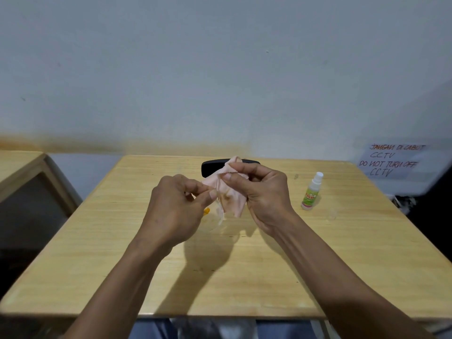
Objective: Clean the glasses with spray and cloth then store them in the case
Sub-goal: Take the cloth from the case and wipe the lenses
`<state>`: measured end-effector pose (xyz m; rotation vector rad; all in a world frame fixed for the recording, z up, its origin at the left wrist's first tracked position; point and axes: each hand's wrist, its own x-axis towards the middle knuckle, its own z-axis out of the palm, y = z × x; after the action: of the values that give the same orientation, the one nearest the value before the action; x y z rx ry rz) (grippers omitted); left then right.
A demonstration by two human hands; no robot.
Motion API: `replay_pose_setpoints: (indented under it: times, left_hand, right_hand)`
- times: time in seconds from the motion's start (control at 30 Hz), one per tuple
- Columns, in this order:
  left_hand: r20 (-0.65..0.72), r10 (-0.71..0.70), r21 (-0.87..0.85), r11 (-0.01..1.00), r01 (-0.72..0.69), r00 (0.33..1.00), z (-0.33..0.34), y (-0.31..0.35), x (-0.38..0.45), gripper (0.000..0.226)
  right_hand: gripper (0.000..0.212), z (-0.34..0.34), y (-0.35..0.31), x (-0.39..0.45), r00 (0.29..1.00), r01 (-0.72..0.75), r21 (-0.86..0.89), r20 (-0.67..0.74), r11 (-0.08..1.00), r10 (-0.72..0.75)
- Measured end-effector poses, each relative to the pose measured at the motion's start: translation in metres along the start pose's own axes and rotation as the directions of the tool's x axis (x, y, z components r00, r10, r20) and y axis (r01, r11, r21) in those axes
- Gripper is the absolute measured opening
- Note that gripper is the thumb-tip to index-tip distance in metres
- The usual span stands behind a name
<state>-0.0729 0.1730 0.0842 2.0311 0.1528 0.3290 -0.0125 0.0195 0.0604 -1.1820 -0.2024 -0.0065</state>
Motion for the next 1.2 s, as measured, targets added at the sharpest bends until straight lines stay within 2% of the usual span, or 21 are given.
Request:
replay_pose_setpoints:
  times: [0.2, 0.4, 0.47, 0.63, 0.7, 0.83, 0.9, 1.03, 1.2]
  left_hand:
    - [-0.019, 0.010, 0.012, 1.000, -0.010, 1.000, -0.002, 0.002, -0.002, 0.016]
    - [0.035, 0.045, 0.028, 0.999, -0.046, 0.998, -0.003, 0.004, -0.006, 0.013]
    - [0.037, 0.046, 0.025, 0.999, -0.046, 0.998, -0.004, 0.004, -0.007, 0.015]
    - [0.025, 0.018, 0.005, 1.000, -0.018, 1.000, -0.004, 0.003, -0.006, 0.021]
    - [0.016, 0.018, 0.001, 1.000, -0.018, 1.000, -0.002, 0.003, -0.006, 0.021]
    - [-0.014, 0.028, 0.016, 0.999, -0.028, 1.000, 0.002, 0.002, -0.004, 0.020]
    - [-0.035, 0.035, 0.003, 0.999, -0.035, 0.999, 0.002, 0.000, -0.002, 0.022]
    - [-0.065, 0.030, -0.016, 0.999, -0.031, 0.997, 0.002, 0.000, -0.003, 0.017]
    - [-0.076, -0.015, -0.140, 0.990, 0.004, 0.997, 0.003, -0.003, -0.005, 0.013]
  right_hand:
    - [0.031, -0.005, -0.013, -0.004, 0.991, 0.026, -0.228, 0.133, 0.973, 0.005]
    - [0.023, -0.014, -0.027, 0.000, 0.979, 0.103, -0.377, 0.204, 0.921, -0.026]
    - [0.018, -0.017, -0.027, 0.002, 0.981, 0.124, -0.388, 0.187, 0.913, -0.053]
    - [0.013, -0.010, -0.016, -0.002, 0.998, 0.063, -0.316, 0.003, 0.947, -0.065]
    - [0.013, -0.002, -0.012, -0.004, 0.997, 0.018, -0.232, -0.063, 0.973, -0.033]
    - [0.017, 0.013, -0.010, -0.003, 0.995, -0.030, -0.049, -0.100, 0.998, 0.025]
    - [0.019, 0.015, -0.011, -0.002, 0.996, -0.038, -0.065, -0.083, 0.997, 0.032]
    - [0.022, 0.010, -0.017, -0.002, 0.998, -0.028, -0.194, 0.042, 0.981, 0.037]
    - [0.022, -0.001, -0.027, -0.003, 0.987, 0.014, -0.370, 0.154, 0.929, 0.046]
